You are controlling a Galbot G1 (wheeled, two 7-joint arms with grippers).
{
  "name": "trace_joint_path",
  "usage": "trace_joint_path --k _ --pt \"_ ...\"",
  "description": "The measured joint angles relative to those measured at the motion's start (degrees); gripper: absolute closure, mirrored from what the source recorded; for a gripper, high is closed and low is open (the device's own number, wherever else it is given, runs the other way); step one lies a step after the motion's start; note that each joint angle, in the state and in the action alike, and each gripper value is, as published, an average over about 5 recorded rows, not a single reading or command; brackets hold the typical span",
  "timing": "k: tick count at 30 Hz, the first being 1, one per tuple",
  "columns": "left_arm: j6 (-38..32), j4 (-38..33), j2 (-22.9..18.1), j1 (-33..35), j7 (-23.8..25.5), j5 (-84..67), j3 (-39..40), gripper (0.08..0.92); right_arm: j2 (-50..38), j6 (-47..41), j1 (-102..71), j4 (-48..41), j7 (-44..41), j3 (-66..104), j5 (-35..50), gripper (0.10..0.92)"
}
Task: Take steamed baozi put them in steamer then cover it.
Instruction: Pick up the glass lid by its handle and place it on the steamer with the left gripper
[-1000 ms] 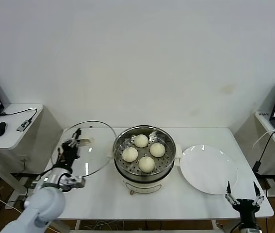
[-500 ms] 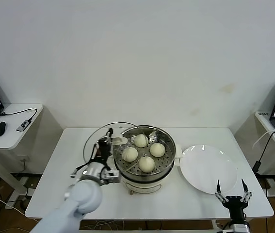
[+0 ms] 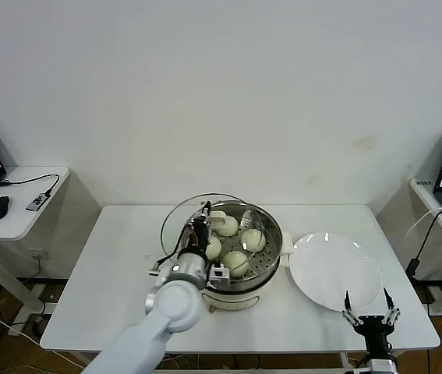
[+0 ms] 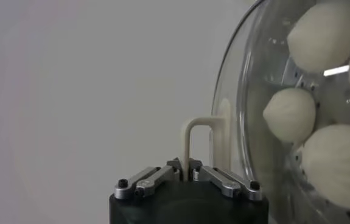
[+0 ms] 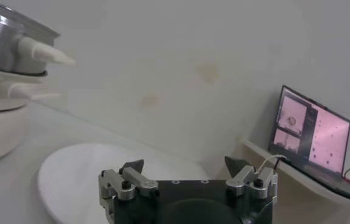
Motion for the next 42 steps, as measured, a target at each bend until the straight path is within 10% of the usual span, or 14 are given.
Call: trace_joint_path --k 42 --pt "-0.49 7.13 -9.42 -0.51 2.27 7.72 2.29 0.858 0.05 0.09 0.20 -1.05 0.05 -0.82 -0.62 0.203"
